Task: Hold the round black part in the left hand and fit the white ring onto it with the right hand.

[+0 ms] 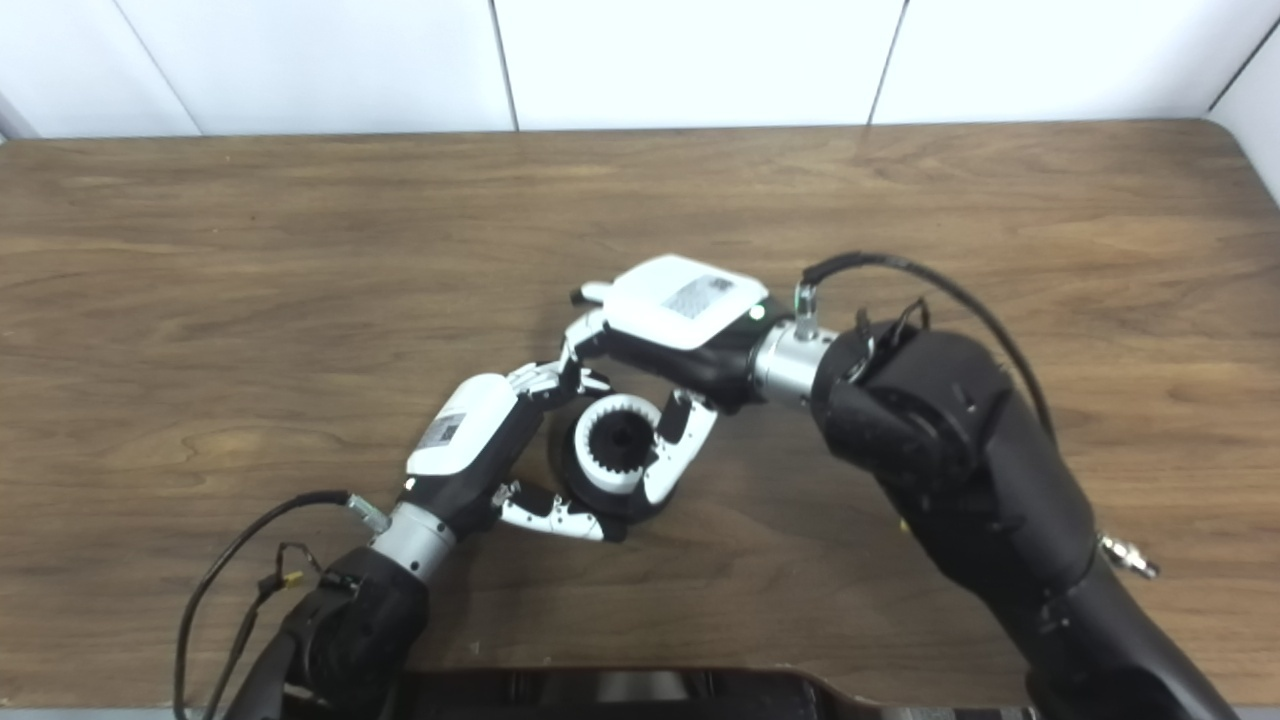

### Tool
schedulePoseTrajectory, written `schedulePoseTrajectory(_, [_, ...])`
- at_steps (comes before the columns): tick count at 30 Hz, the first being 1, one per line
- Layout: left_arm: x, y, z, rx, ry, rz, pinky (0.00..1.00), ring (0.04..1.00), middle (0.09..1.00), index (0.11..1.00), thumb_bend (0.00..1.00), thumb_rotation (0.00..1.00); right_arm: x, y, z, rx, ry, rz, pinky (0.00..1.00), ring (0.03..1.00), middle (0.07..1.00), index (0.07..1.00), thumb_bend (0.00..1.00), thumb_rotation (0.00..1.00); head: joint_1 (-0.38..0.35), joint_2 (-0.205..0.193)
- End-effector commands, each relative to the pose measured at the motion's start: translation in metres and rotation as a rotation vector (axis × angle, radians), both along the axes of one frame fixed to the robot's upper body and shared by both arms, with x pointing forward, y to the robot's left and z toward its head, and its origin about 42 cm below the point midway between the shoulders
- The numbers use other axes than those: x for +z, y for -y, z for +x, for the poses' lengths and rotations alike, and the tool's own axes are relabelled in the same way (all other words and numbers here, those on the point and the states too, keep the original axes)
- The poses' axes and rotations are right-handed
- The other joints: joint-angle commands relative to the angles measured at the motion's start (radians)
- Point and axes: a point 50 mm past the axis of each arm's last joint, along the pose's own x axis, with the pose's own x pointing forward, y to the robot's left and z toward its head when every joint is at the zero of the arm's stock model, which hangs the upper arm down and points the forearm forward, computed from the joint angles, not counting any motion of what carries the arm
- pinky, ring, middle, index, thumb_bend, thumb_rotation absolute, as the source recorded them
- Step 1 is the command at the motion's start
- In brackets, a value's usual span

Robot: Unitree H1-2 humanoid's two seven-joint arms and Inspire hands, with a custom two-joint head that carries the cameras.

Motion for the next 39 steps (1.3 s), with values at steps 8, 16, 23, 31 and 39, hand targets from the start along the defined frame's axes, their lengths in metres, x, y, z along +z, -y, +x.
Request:
schedulePoseTrajectory(8, [-0.011, -0.001, 0.000, 0.002, -0.054, 0.003, 0.90, 0.890, 0.822, 0.486, 0.52, 0.07, 0.043, 0.002, 0.000, -0.009, 0.090, 0.047, 0.94, 0.957, 0.838, 0.696, 1.00, 0.37, 0.003, -0.009])
schedulePoseTrajectory(16, [-0.014, -0.004, 0.001, -0.004, -0.055, 0.012, 0.92, 0.893, 0.824, 0.486, 0.52, 0.07, 0.057, 0.006, 0.007, -0.025, 0.131, 0.074, 0.92, 0.955, 0.834, 0.686, 1.00, 0.38, -0.001, -0.018])
schedulePoseTrajectory(23, [-0.015, -0.007, 0.001, 0.015, -0.059, 0.016, 0.88, 0.879, 0.812, 0.488, 0.52, 0.07, 0.064, 0.016, 0.011, -0.061, 0.157, 0.094, 0.90, 0.947, 0.826, 0.670, 1.00, 0.39, -0.004, -0.028])
schedulePoseTrajectory(31, [-0.013, -0.013, 0.006, 0.015, -0.083, 0.048, 0.81, 0.853, 0.814, 0.692, 0.88, 0.26, 0.062, 0.021, 0.012, -0.074, 0.157, 0.097, 0.87, 0.939, 0.817, 0.671, 1.00, 0.42, -0.011, -0.036])
schedulePoseTrajectory(39, [-0.010, -0.013, 0.008, -0.024, -0.138, 0.134, 0.92, 0.908, 0.886, 0.837, 1.00, 0.37, 0.061, 0.023, 0.011, -0.084, 0.156, 0.104, 0.88, 0.939, 0.817, 0.673, 1.00, 0.43, -0.012, -0.037])
